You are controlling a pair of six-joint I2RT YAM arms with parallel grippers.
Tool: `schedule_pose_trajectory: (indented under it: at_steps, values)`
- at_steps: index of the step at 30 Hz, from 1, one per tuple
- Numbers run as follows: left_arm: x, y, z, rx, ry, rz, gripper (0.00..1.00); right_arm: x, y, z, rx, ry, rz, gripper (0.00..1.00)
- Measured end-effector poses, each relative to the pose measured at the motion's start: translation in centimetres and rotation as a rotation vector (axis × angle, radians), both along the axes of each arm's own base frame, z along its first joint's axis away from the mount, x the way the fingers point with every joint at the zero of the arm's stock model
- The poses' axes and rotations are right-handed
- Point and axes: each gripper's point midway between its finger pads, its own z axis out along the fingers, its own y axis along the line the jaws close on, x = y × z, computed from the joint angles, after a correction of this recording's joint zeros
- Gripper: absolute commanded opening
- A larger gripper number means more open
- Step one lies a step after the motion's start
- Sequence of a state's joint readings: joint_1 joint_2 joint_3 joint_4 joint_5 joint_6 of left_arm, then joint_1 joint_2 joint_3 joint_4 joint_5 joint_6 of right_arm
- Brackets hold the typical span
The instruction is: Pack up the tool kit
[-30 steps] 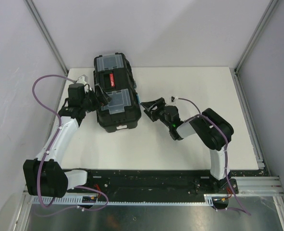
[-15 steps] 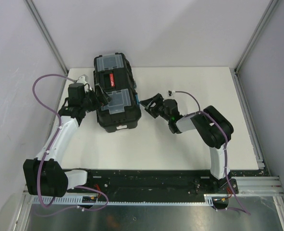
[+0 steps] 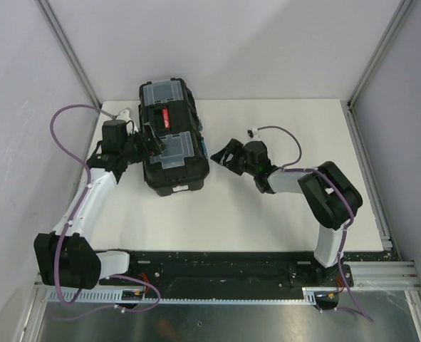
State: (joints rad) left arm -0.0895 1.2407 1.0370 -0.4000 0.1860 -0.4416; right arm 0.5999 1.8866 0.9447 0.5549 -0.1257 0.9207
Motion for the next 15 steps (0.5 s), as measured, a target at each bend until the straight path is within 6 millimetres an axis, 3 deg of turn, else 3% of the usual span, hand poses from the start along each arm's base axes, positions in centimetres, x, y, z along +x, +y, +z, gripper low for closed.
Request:
schedule_pose_trajectory:
  at_steps: [3, 7, 15]
  values:
    - [0.0, 0.0, 0.2, 0.02, 0.0, -0.008, 0.94, 0.8, -0.7, 2.2, 0.015, -0.053, -0.012, 0.78]
    - [0.0, 0.1, 0.2, 0.043, 0.002, -0.02, 0.94, 1.3, -0.7, 3.5, 0.041, -0.092, -0.003, 0.78]
    - [0.4, 0.1, 0.2, 0.052, 0.006, -0.025, 0.94, 1.1, 1.6, 5.0, 0.147, -0.14, 0.115, 0.78]
